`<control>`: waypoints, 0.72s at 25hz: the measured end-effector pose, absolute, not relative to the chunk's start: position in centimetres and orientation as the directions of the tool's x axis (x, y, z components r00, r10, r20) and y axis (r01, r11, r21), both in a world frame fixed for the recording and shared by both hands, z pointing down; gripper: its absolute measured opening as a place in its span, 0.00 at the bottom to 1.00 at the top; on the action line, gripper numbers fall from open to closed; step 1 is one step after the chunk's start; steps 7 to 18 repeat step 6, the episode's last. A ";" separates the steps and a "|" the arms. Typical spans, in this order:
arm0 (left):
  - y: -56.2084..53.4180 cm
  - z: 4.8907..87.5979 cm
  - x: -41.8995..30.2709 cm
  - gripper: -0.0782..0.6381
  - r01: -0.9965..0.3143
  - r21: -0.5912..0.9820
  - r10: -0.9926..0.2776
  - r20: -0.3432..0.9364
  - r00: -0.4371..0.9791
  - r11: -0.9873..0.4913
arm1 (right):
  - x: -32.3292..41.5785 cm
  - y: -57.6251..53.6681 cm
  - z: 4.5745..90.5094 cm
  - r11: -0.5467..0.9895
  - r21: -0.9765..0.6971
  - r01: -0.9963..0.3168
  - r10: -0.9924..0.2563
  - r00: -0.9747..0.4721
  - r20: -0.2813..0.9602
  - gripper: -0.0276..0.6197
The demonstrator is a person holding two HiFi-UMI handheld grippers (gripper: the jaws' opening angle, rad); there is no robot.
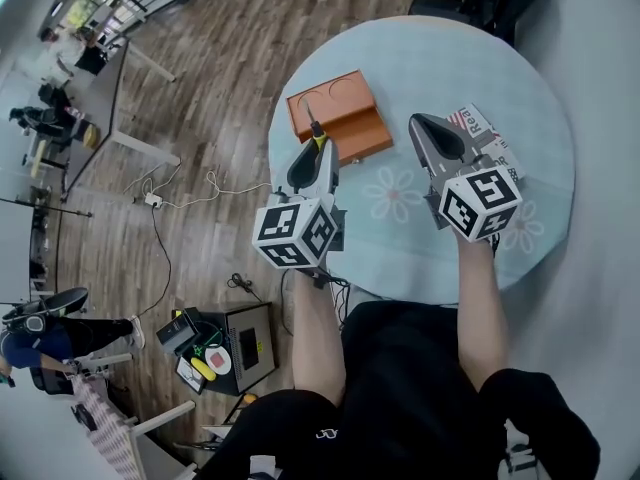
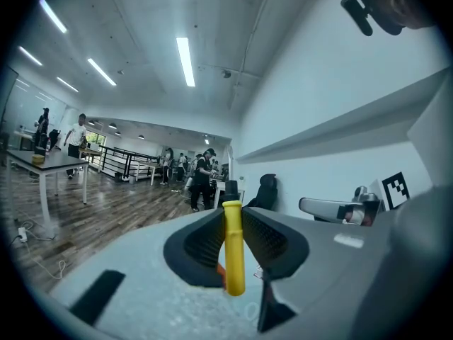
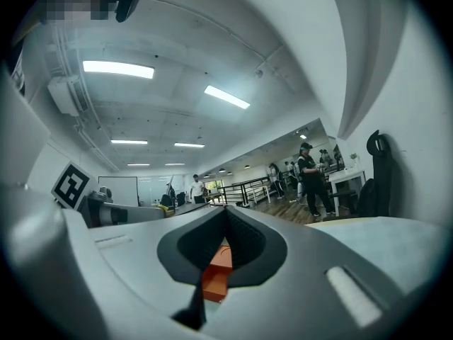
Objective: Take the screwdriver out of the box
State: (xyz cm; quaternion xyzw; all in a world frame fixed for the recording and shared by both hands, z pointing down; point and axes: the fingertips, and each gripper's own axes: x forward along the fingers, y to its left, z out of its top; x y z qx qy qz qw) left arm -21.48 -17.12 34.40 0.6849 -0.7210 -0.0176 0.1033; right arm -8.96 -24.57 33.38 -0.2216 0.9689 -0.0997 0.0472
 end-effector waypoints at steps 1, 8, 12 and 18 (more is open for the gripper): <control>-17.2 34.4 -21.6 0.22 -0.985 0.163 -0.991 0.127 -0.039 0.059 | -9.2 -24.6 33.4 0.884 -0.207 -0.418 -0.436 -0.899 -0.045 0.05; -17.9 34.3 -21.8 0.22 -0.987 0.155 -0.990 0.135 -0.032 0.053 | -9.9 -25.1 33.2 0.893 -0.181 -0.412 -0.424 -0.905 -0.031 0.05; -17.9 34.3 -21.8 0.22 -0.987 0.155 -0.990 0.135 -0.032 0.053 | -9.9 -25.1 33.2 0.893 -0.181 -0.412 -0.424 -0.905 -0.031 0.05; -17.9 34.3 -21.8 0.22 -0.987 0.155 -0.990 0.135 -0.032 0.053 | -9.9 -25.1 33.2 0.893 -0.181 -0.412 -0.424 -0.905 -0.031 0.05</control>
